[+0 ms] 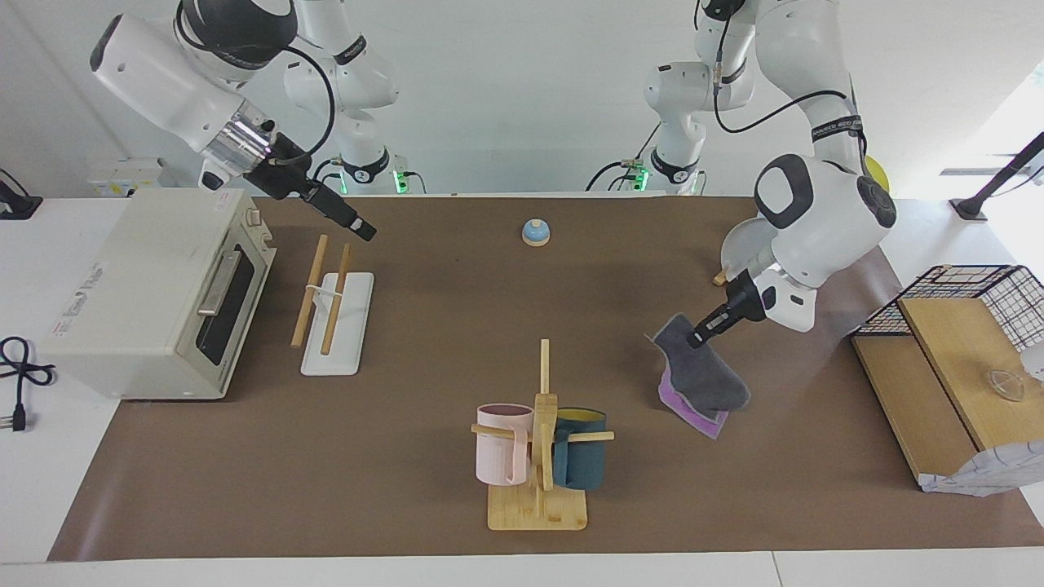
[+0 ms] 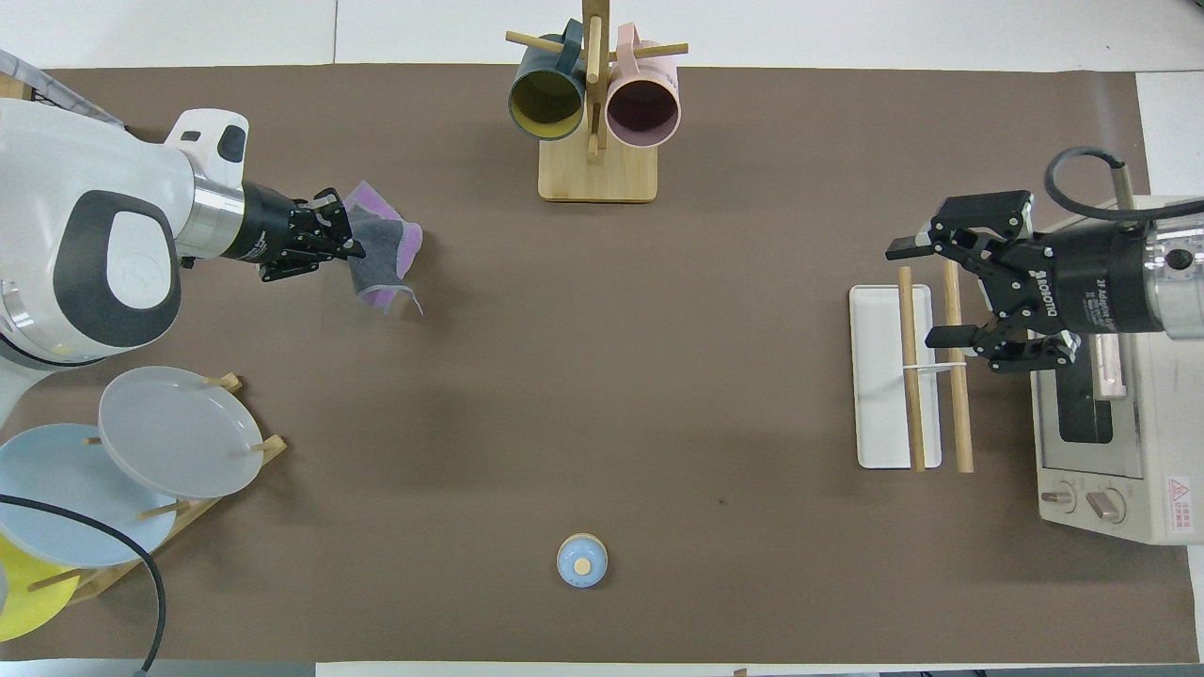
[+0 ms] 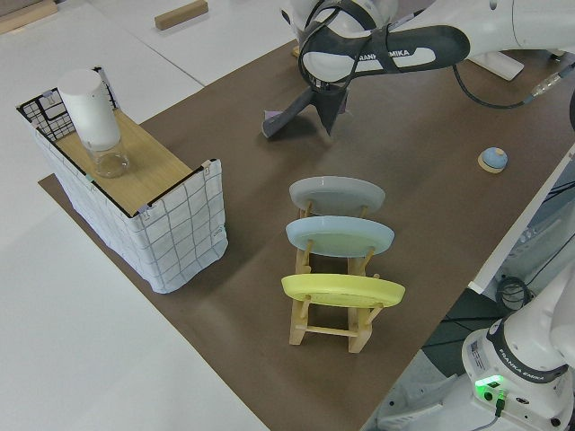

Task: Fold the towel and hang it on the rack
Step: 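Carry the towel toward center while the right gripper reaches toward it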

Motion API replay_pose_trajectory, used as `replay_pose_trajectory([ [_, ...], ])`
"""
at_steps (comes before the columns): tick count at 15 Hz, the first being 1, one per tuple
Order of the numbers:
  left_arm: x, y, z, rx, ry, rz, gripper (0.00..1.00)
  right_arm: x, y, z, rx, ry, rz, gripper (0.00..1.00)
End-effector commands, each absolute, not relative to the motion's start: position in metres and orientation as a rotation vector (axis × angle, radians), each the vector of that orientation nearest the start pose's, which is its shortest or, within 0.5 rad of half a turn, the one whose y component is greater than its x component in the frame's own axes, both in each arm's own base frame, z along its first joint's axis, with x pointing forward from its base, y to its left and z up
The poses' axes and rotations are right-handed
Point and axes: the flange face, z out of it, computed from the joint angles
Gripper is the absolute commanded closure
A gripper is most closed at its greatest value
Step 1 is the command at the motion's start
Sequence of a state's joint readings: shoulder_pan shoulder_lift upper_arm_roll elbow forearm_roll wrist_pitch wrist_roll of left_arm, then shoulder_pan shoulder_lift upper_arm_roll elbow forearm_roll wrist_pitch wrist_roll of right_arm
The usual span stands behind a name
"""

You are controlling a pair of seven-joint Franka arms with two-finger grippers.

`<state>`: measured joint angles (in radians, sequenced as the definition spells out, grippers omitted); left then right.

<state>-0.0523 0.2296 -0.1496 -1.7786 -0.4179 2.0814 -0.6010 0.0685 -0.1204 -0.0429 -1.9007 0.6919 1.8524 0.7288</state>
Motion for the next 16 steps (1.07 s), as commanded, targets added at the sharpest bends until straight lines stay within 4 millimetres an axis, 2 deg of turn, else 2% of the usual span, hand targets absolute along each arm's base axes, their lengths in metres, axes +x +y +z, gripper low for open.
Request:
replay_pose_trajectory([
  [1,0.607,-0.169,0.476,-3.275,-1.371,0.222,1.0,0.531,0.091,0.578,-2.148,1.127,0.244,0.0],
  [2,0.602,-0.177,0.487,-3.23,-1.484,0.233,1.0,0.532,0.116,0.577,-2.115,1.144,0.245,0.0],
  [4,0.591,-0.192,0.513,-3.136,-1.701,0.247,1.0,0.535,0.151,0.569,-2.014,1.215,0.23,0.0],
  [8,0.568,-0.217,0.559,-2.843,-2.202,0.338,1.0,0.544,0.217,0.536,-1.888,1.257,0.225,0.0],
  [10,0.554,-0.237,0.575,-2.688,-2.397,0.426,1.0,0.552,0.233,0.516,-1.77,1.324,0.229,0.0],
  [13,0.537,-0.264,0.58,-2.544,-2.515,0.541,1.0,0.547,0.27,0.504,-1.658,1.37,0.2,0.0],
  [16,0.529,-0.281,0.584,-2.393,-2.661,0.624,1.0,0.541,0.284,0.498,-1.605,1.395,0.234,0.0],
])
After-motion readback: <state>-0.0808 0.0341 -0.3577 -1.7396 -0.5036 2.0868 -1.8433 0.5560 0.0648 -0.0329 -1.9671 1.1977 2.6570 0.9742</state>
